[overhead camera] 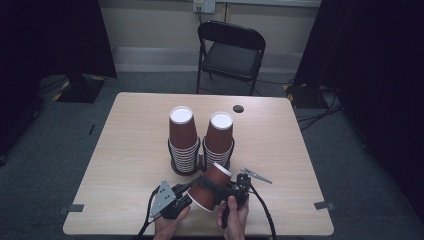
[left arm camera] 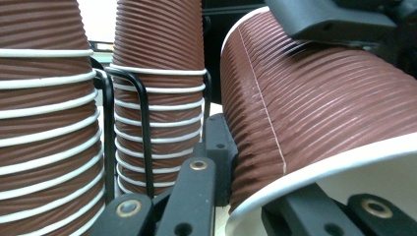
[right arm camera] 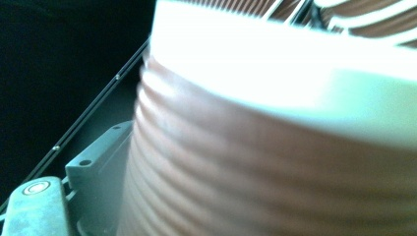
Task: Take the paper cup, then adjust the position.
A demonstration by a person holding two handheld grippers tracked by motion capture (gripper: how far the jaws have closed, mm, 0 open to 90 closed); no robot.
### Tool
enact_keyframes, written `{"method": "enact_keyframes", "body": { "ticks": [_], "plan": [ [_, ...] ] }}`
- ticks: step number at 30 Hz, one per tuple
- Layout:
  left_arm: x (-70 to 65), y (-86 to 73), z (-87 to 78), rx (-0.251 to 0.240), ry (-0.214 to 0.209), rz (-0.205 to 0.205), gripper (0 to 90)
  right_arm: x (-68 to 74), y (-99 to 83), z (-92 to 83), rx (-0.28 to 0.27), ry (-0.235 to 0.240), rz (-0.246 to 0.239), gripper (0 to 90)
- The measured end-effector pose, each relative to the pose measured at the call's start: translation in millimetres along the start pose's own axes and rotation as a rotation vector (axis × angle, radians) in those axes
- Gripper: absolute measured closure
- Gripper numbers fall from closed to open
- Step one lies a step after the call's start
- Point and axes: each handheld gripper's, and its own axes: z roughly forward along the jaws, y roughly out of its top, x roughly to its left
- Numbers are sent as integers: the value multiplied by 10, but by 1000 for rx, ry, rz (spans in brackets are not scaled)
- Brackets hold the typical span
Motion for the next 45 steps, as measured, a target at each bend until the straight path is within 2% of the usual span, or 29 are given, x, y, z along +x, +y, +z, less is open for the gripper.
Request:
{"method": "enact_keyframes", "body": {
  "ticks": [3,11,16,18,20,21,22,24,26,28,31,34,36,40,43,44,45],
  "plan": [
    [11,9,-13,16,-3,-6,862,-19,17,-20,-8,-16,-14,112],
    [43,22,-47,75,-31,-57,861,-59,144,-61,-11,-40,-43,129],
    [100,44,-62,128,-50,-54,861,-92,199,-129,-47,-69,-64,129],
    [112,60,-66,160,-40,-28,861,-106,214,-153,-58,-83,-82,130],
    [124,78,-76,187,-25,2,861,-107,226,-179,-72,-102,-116,129],
    [124,78,-76,187,-25,2,861,-106,229,-191,-84,-113,-137,128],
    [144,93,-78,204,-8,22,861,-99,229,-204,-95,-116,-158,125],
    [168,106,-82,215,-4,36,861,-95,228,-235,-118,-143,-210,125],
    [198,116,-93,219,-8,32,861,-88,219,-274,-126,-149,-276,125],
    [236,122,-118,215,-14,4,861,-81,206,-298,-122,-152,-312,125],
    [290,147,-157,238,-10,-3,862,-67,173,-336,-97,-153,-368,125],
    [348,175,-172,269,-16,-21,862,-60,140,-383,-69,-131,-397,126],
    [377,201,-177,284,-34,-54,862,-61,120,-412,-60,-138,-433,129],
    [384,264,-167,318,-33,-36,862,-75,70,-453,-43,-117,-534,130],
    [369,295,-139,339,-36,-22,862,-89,32,-459,-38,-132,-613,128],
    [365,303,-135,343,-45,-25,862,-97,29,-455,-3,-140,-623,128],
    [367,317,-135,355,-37,-9,862,-113,30,-450,35,-132,-628,128]
  ]
}}
